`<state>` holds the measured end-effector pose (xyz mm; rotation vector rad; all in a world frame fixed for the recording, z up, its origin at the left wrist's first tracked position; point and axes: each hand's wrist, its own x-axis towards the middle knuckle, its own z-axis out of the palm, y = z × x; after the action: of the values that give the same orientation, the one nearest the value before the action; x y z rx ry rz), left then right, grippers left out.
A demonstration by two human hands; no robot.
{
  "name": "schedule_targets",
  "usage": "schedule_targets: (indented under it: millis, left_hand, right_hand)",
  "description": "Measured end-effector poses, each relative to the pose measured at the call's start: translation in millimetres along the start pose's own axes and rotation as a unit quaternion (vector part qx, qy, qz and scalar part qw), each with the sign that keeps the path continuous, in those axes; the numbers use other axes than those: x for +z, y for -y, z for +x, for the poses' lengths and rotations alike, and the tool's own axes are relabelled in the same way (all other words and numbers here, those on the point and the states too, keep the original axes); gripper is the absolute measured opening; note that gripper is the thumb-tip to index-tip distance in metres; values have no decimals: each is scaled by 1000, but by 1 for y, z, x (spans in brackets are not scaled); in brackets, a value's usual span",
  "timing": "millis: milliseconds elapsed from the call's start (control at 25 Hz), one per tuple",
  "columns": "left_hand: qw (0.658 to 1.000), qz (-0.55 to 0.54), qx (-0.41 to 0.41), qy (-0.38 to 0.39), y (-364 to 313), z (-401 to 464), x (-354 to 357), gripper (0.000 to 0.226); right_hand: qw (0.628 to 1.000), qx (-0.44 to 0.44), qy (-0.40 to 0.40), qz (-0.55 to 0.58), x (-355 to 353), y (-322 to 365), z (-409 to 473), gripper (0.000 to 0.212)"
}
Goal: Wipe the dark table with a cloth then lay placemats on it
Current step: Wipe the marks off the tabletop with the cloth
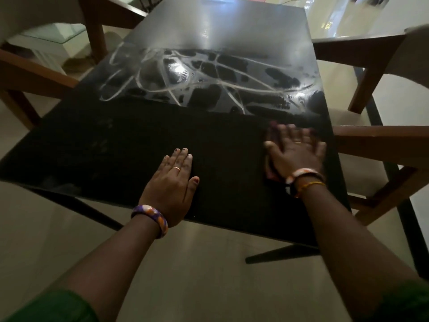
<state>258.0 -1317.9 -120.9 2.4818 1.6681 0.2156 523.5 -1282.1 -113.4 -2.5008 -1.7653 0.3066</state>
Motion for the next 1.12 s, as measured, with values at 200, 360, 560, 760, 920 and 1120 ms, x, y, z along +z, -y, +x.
schedule_targets:
  millis: [200, 360, 560, 760, 920, 1120]
  left_hand:
    - [1000, -7, 7, -18, 2, 0, 3, 78]
    - [999, 5, 20, -29, 4, 0, 7, 73]
    - [1000, 9, 23, -20, 4, 0, 4, 81]
    - [1000, 3, 14, -3, 0, 0, 0, 70]
    - [1000, 2, 14, 0, -1, -2, -2, 65]
    - [1000, 4, 24, -6, 2, -1, 1, 58]
  right_hand:
    - [999, 46, -13, -5, 7, 33, 18, 65]
    - [982, -185, 27, -18, 27, 114, -5, 64]
    - [1000, 10, 10, 7, 3, 7, 21, 65]
    - [993, 113, 11, 26, 5, -31, -78, 64]
    - [996, 87, 15, 10, 16, -17, -104, 65]
    - [990, 133, 17, 47, -10, -48, -3, 65]
